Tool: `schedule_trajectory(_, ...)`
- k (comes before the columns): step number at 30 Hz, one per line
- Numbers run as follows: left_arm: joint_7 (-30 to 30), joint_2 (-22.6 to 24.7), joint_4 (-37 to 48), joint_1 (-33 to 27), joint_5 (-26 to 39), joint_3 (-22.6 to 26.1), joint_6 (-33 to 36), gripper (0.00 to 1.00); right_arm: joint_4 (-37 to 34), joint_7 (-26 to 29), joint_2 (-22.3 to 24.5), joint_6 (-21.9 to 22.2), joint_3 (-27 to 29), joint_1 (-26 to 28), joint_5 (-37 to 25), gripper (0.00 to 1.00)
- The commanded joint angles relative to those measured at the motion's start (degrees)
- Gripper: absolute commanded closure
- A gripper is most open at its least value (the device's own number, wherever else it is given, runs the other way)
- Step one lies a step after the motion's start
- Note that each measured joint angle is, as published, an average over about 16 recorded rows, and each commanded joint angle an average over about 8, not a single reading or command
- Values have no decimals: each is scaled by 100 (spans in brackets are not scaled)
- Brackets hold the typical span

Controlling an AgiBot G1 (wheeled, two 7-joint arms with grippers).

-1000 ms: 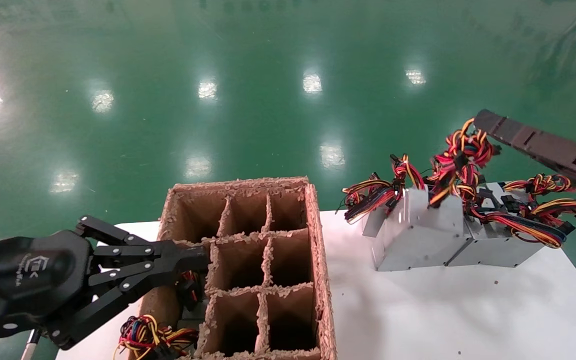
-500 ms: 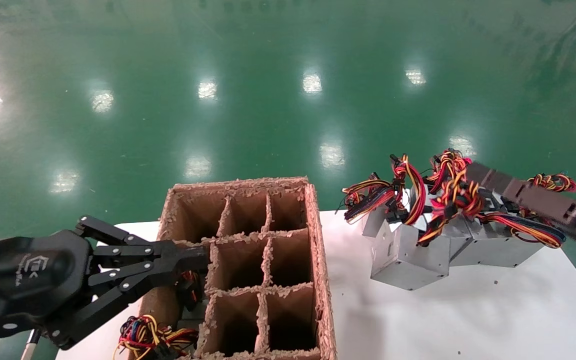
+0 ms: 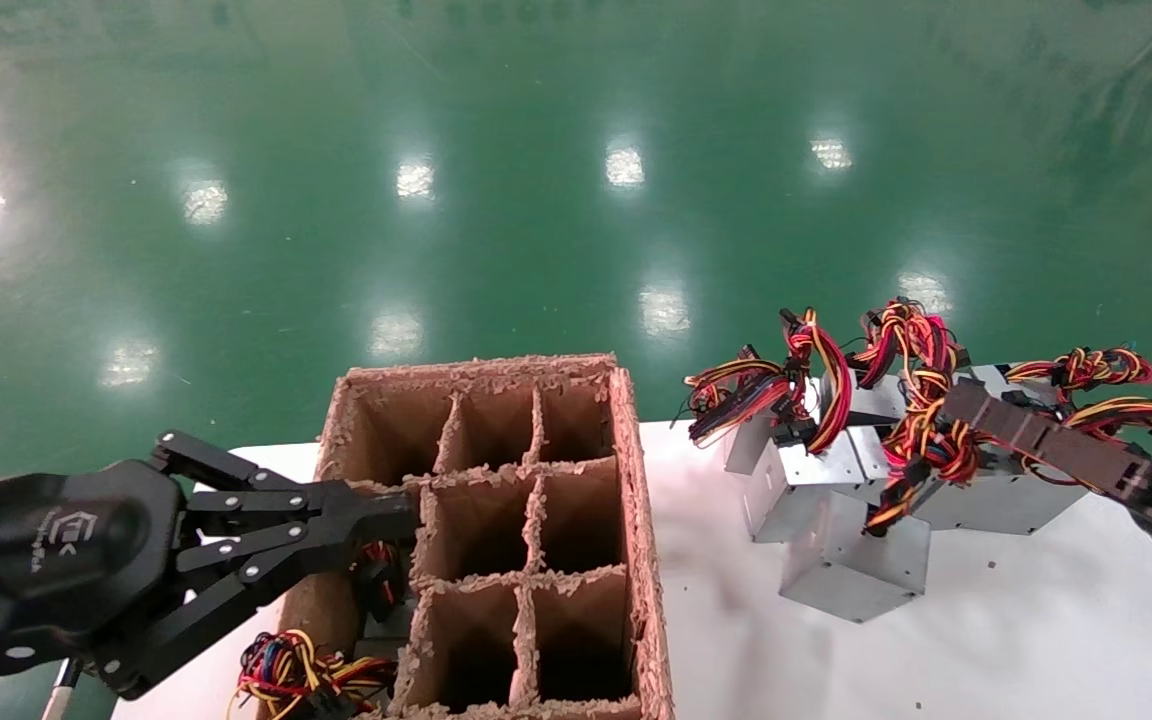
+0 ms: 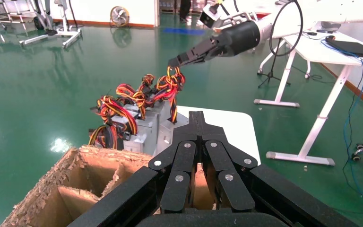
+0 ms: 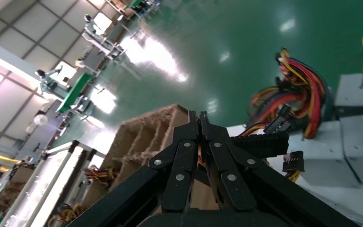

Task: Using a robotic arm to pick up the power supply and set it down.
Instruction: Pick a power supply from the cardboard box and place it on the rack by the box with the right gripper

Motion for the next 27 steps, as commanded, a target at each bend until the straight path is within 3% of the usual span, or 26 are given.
schedule_trajectory(1,0,0,0,0,0,0,0,100,-9,-6,7,49,8,-64,-4,100)
schedule_trajectory(9,0,0,0,0,0,0,0,100,-41,-12,61,170,-12,-172,-71,100)
schedule_trajectory(14,0,0,0,0,0,0,0,100,-46,44,-64,290,-180,27,-185,100)
schedule_trajectory(27,0,0,0,0,0,0,0,100,-463,546,-722,333,-1344,1641,-1257,100)
